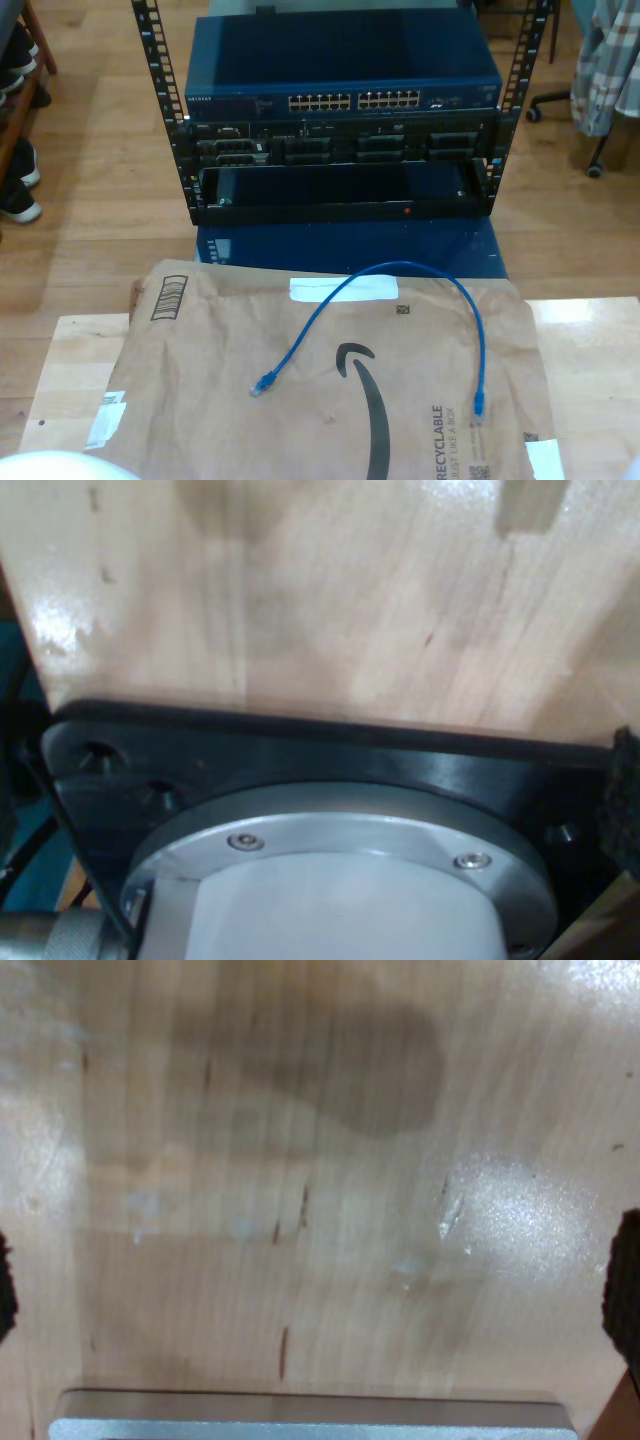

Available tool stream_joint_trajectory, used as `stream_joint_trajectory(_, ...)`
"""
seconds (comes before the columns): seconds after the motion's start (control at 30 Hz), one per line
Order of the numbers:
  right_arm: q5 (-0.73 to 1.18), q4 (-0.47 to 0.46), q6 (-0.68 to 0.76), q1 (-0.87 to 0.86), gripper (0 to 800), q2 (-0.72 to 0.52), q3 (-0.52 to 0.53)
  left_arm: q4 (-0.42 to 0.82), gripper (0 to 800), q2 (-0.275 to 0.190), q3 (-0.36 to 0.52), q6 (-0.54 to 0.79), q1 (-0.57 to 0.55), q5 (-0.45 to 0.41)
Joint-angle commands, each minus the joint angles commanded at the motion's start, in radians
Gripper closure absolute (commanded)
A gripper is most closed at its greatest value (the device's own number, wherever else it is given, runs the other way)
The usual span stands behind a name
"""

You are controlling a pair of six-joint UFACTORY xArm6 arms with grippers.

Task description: Grab the cable and plug it in

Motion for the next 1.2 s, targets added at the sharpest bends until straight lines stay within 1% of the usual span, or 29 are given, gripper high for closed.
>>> stream_joint_trajectory(0.93, -0.020, 0.006, 0.003, -0.008, 3, -0.005, 0.011, 0.002, 1, 0.000, -0.008, 0.000, 0.000, 0.006)
stream_joint_trajectory(1.07, -0.002, 0.006, 0.005, -0.006, 3, -0.023, -0.008, 0.002, 2, -0.006, -0.037, -0.005, 0.000, 0.037)
stream_joint_trajectory(1.13, 0.023, 0.005, 0.005, -0.006, 3, -0.041, -0.018, 0.005, 2, -0.008, -0.058, -0.005, 0.000, 0.083)
stream_joint_trajectory(1.2, 0.075, 0.005, 0.006, -0.006, 3, -0.064, -0.052, 0.017, 2, -0.008, -0.083, -0.005, 0.000, 0.121)
